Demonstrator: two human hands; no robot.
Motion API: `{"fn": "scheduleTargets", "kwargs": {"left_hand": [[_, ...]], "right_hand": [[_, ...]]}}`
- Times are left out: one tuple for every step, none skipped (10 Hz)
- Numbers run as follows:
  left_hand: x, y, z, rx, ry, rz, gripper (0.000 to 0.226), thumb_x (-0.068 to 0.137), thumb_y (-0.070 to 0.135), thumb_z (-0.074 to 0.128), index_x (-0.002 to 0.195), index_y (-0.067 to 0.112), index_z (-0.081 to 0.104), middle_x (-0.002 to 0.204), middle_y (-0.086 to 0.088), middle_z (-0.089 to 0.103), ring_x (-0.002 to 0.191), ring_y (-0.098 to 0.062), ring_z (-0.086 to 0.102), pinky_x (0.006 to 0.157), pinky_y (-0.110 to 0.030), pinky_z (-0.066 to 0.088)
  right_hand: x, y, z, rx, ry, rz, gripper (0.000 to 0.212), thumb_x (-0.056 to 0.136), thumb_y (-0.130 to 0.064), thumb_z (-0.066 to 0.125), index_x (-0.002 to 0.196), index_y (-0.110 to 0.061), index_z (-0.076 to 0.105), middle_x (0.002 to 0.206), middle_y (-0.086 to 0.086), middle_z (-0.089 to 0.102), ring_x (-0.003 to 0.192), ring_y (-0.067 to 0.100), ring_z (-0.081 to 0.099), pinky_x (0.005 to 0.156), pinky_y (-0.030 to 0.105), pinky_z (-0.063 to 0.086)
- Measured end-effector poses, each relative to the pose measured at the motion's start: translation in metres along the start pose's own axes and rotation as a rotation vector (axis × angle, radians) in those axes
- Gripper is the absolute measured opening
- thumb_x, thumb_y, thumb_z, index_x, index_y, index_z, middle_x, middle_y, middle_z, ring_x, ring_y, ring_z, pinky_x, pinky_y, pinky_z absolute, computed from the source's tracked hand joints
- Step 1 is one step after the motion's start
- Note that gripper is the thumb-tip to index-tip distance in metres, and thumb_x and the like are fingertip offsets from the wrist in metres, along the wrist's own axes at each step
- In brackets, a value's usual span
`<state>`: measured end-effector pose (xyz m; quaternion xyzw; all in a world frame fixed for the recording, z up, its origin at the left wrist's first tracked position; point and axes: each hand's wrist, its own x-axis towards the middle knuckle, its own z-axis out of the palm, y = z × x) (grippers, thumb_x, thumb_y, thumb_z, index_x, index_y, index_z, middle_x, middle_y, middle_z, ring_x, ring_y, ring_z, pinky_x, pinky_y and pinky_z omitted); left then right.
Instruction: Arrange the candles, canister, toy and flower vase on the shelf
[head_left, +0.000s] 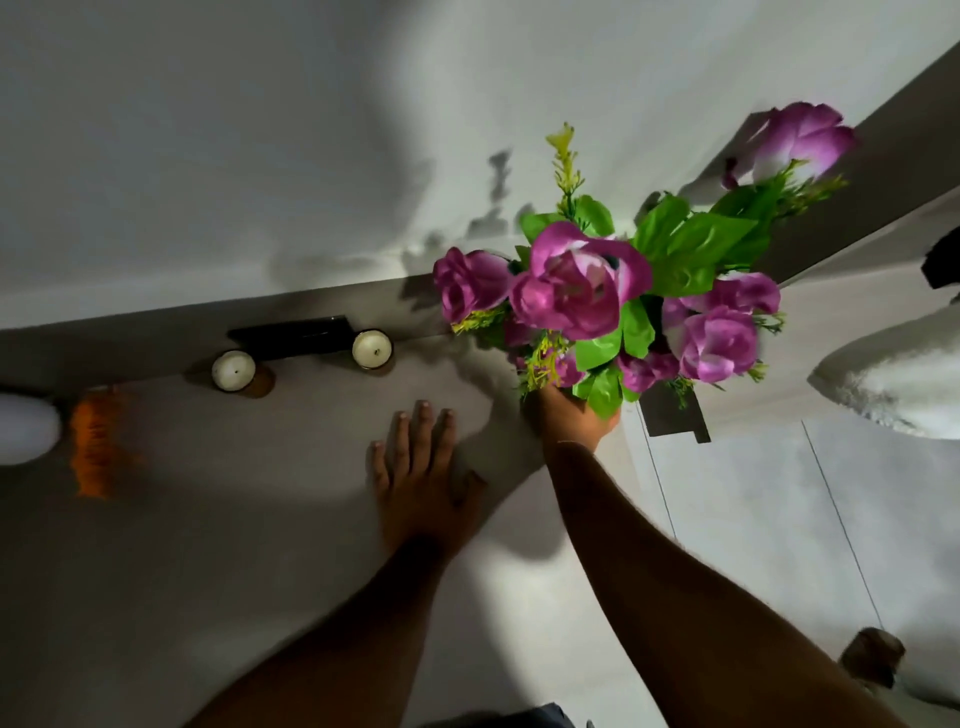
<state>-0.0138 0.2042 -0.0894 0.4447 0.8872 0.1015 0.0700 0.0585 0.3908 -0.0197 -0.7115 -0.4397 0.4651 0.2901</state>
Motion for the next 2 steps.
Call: {"fn": "scheduleTargets", "kwargs": {"left_hand": [[0.004, -0.002, -0.009, -0.023, -0.007, -0.003, 0.094, 0.087, 0.065, 0.053, 0.172, 0.033, 0.026, 0.183, -0.002, 0.016, 0.169, -0.030, 0.013, 0.133, -0.062, 0.008], [-0.001, 0.000, -0.008, -0.053, 0.016, 0.020, 0.091, 0.089, 0.062, 0.051, 0.172, 0.031, 0.028, 0.183, -0.002, 0.019, 0.168, -0.029, 0.015, 0.134, -0.059, 0.009]], "right_hand": [[0.003, 0.001, -0.003, -0.025, 0.009, -0.036, 0.028, 0.067, -0.032, 0.081, 0.089, -0.022, 0.069, 0.103, 0.006, 0.076, 0.106, 0.024, 0.071, 0.110, 0.046, 0.051], [-0.008, 0.020, -0.015, -0.252, -0.003, -0.168, 0.048, 0.074, -0.032, 0.091, 0.103, 0.001, 0.072, 0.108, 0.021, 0.075, 0.113, 0.037, 0.069, 0.108, 0.049, 0.049]]}}
